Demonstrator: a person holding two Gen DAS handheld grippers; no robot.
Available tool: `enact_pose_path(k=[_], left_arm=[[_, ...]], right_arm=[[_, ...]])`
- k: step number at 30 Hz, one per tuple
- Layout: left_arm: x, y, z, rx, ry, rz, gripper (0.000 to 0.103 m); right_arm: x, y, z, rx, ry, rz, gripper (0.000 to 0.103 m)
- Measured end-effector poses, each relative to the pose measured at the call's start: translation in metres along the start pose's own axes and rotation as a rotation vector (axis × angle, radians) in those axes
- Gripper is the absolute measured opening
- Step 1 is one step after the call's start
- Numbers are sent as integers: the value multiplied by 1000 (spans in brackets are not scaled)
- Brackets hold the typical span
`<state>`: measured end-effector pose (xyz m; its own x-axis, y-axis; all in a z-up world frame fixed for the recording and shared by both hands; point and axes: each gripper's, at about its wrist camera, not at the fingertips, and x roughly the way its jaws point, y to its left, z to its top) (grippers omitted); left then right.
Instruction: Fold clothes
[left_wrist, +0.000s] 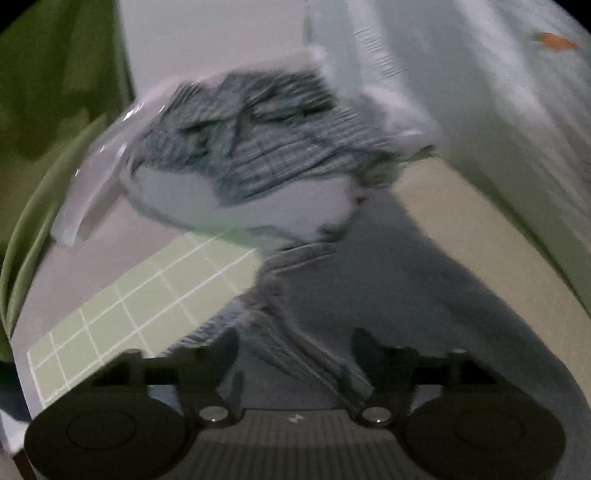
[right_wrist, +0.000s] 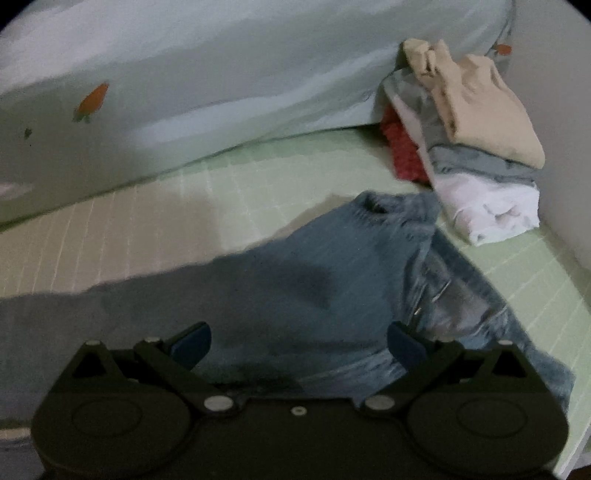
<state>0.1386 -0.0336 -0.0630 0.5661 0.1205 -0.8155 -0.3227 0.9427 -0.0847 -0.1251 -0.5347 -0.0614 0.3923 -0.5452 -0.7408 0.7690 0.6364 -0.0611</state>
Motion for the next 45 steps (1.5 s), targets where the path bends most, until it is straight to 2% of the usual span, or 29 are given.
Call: enact_pose_path(k=[3,8,12,14,17,18,19,20,21,22,25,26,27,29,30,32,38,45], left_arm=[[-9,-23,-8,46,-9,-33,81],[-5,-62,-16,77,36,-47,81],[14,-92,-17,106,93,-36,81],[24,-103,-17,111,122,-27,81],[37,-115,-16,118,151,-15,81],[40,-117,-16,125,157,-8,81],[43,-120,-16,132,163,-1,81],[46,-122,-16,139,169,3,81],[48,-122,-16,145,178,7,81],[51,-121,-17,145,187,12,81],[56,-117,-20,143,206,21,81],[58,-114,-21,140,208,16,84],[57,-113,-24,142,197,7,84],[57,-117,-26,172,185,11,88],[57,-119,-25,172,190,13,88],[57,-119,-21,164,197,15,88],[49,-124,3,149,145,-22,88],[70,-168,34,160,134,-65,88]], right_arm=[[7,-21,19,19,-33,-4,103],[41,-56,60,68,-70,-65,102],[90,-74,83,67,-11,-151,91],[115,-80,89,57,37,-187,89],[142,-88,89,78,112,-178,85],[148,-91,89,87,127,-163,75],[152,-93,89,93,138,-138,53],[152,-94,90,100,138,-109,41],[150,-96,92,108,133,-79,32],[137,-100,94,126,70,-73,28],[70,-121,95,247,-198,-137,27],[46,-131,93,301,-286,-171,27],[39,-139,89,313,-300,-205,27],[44,-155,76,293,-253,-275,28],[53,-160,70,271,-194,-295,28],[65,-166,57,272,-106,-285,27],[63,-168,49,311,-90,-297,27],[73,-159,59,268,-76,-305,30]])
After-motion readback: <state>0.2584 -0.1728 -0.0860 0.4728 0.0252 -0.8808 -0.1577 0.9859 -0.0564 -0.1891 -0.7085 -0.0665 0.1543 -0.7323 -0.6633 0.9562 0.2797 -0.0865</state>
